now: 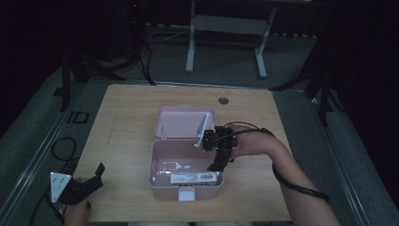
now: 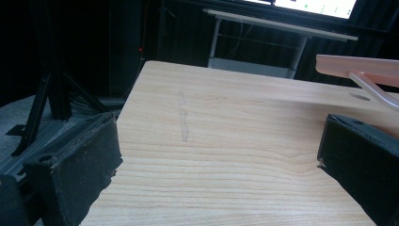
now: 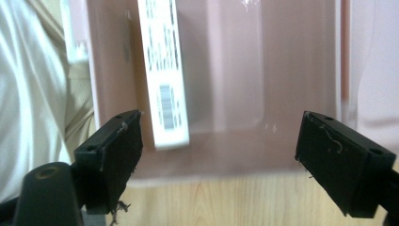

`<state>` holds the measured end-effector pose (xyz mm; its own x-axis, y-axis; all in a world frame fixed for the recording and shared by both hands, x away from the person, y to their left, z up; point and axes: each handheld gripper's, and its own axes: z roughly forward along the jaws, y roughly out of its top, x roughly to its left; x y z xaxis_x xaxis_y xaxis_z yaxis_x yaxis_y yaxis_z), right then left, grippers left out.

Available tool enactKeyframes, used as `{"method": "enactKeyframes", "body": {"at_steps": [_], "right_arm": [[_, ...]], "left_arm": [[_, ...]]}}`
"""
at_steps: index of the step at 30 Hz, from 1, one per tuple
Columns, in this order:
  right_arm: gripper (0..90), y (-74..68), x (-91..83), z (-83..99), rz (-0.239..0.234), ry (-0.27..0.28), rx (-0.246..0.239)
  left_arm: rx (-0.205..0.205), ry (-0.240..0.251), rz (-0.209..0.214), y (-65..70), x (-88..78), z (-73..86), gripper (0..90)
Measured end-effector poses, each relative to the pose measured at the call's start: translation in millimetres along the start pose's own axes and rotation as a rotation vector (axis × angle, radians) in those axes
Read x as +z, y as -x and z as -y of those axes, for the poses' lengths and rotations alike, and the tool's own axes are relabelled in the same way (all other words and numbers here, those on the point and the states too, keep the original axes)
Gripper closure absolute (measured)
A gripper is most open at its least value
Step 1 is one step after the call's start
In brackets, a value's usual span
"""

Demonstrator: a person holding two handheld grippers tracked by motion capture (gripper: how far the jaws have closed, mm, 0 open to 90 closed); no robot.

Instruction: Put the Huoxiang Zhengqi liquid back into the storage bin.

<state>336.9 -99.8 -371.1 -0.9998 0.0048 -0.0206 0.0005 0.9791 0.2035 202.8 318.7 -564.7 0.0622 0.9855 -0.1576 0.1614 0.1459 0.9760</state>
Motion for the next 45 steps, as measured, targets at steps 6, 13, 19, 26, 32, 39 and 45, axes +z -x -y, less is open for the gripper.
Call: {"method": "enactKeyframes", "body": {"at_steps": [6,13,19,26,32,39,45], "right_arm": [[13.1,11.2,-6.3,43.9,0.031,0.019,0.089],[13.5,20.6,0.0,97.1,0.093,0.038,0.197],[13.5,26.8,20.0,139.9,0.156,0.128,0.307],[13.5,28.5,53.8,183.4,0.205,0.213,0.423],[13.4,23.0,81.8,216.2,0.215,0.254,0.513],[13.3,16.8,99.5,243.5,0.284,0.364,0.629],[12.6,9.7,111.0,264.3,0.445,0.497,0.773]], "left_arm": [[0.004,-0.003,-0.001,0.4,-0.1,0.0,0.3],[0.004,-0.005,-0.004,0.6,0.3,-0.1,0.3],[0.004,-0.006,-0.003,0.5,0.4,-0.1,0.3],[0.004,-0.006,-0.002,0.6,0.4,-0.1,0.3],[0.004,-0.005,-0.001,0.4,0.1,-0.1,0.3],[0.004,-0.005,-0.001,0.4,0.3,-0.1,0.3],[0.003,-0.006,-0.001,0.3,0.3,-0.2,0.3]]}}
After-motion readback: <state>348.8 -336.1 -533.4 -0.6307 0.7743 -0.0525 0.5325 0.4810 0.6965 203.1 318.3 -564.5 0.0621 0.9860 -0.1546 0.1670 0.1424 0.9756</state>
